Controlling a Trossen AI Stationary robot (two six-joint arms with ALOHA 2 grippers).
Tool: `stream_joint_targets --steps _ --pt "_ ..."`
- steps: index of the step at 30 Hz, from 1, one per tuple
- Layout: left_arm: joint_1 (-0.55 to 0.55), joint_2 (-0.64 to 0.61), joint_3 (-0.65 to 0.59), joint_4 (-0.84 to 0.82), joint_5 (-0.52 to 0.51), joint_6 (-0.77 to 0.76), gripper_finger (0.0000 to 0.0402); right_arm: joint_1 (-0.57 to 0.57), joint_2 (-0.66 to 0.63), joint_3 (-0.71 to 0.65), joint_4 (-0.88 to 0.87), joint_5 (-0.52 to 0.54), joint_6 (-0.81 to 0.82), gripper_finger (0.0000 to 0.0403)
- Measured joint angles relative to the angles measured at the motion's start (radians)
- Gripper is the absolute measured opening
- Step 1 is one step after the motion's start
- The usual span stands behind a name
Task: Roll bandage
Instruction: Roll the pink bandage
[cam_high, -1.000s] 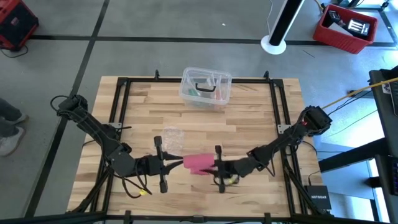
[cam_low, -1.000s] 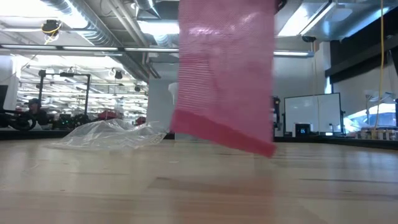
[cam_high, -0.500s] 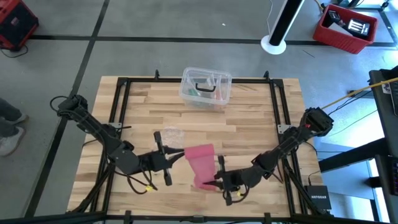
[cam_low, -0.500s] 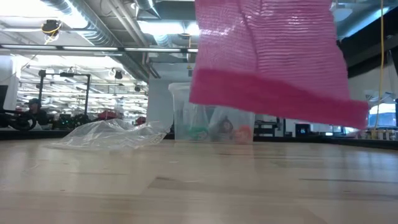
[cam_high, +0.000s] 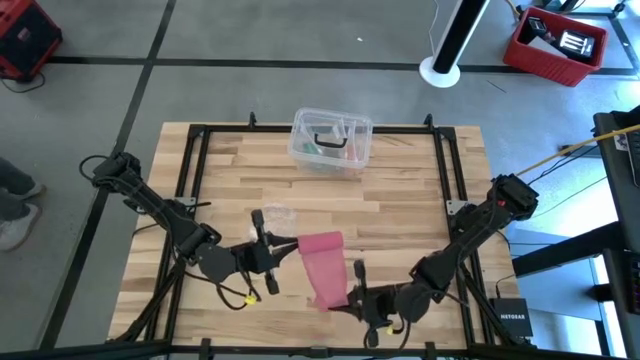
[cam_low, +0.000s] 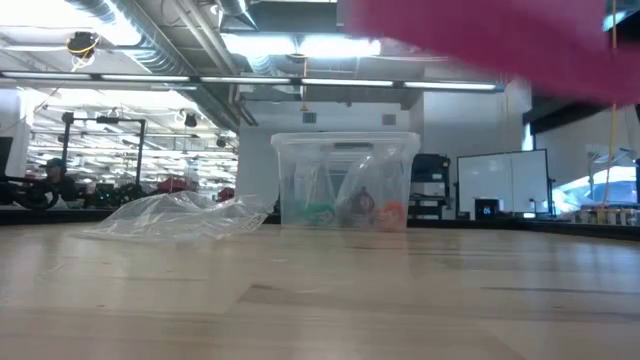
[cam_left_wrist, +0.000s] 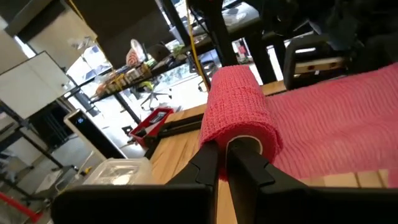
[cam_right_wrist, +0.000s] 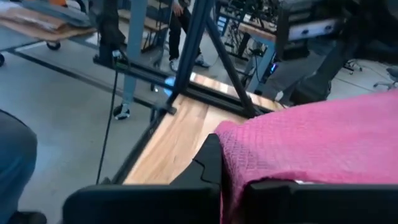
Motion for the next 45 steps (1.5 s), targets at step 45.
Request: stream_joint_targets --steps 45 --pt "-0.103 0.219 0.000 -0.001 0.115 -0.022 0.0013 -0.150 -0.017 0.350 -0.153 0.182 -0.117 0.0007"
